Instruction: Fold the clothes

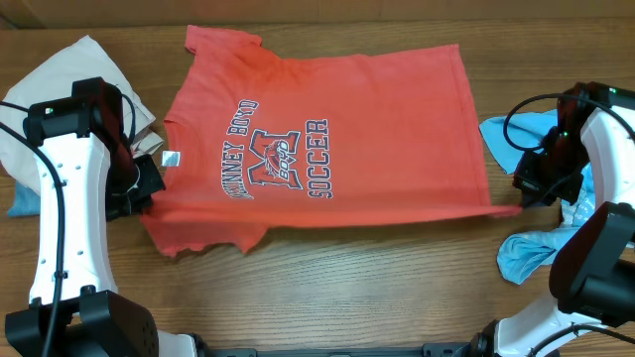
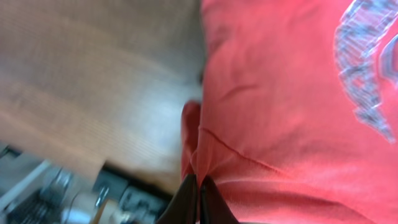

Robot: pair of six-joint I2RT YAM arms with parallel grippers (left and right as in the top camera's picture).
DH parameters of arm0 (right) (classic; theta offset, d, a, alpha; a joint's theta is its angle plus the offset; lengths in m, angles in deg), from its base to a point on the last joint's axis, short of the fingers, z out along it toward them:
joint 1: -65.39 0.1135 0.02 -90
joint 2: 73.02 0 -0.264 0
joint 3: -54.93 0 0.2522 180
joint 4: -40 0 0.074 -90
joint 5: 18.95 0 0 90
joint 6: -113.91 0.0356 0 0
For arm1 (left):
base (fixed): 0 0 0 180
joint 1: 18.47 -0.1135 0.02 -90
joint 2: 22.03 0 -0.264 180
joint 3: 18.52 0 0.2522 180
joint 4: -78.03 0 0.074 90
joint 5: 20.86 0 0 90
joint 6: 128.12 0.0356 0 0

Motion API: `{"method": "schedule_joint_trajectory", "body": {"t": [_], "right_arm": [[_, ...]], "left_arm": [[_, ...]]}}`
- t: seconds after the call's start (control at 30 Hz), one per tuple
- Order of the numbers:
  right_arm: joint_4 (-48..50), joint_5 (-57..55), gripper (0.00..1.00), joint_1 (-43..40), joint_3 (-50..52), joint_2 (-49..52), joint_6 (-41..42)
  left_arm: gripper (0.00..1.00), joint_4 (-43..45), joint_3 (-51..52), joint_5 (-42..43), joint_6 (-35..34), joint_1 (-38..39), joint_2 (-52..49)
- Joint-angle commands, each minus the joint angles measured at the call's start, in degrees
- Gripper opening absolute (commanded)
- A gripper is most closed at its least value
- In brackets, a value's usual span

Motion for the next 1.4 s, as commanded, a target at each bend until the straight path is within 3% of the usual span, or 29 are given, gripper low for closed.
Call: {"method": "schedule_joint_trajectory", "body": {"t": [0.0,0.37,0.77,1.37], "right_arm": [[4.07,-0.37,0.04,0.90,0.26,-1.88,0.35],[19.78,3.50,0.04,1.42,0.28,-1.86,0.31],[24.79,4.37,0.04,3.93,0.28,-1.57,-1.38],[28.83,4.37,0.04,6.29,0.31,4.20,-1.31]], "left_arm": [[0.04,4.81,0.59,1.11,-0.76,-0.31,0.76],[0.04,19.41,1.07,2.27,-0.72,-0.26,-3.82],[0.04,30.71,1.09,3.61,-0.72,-0.13,-11.67],[0.04,38.14,1.09,4.31,-0.72,2.08,-16.83]]}}
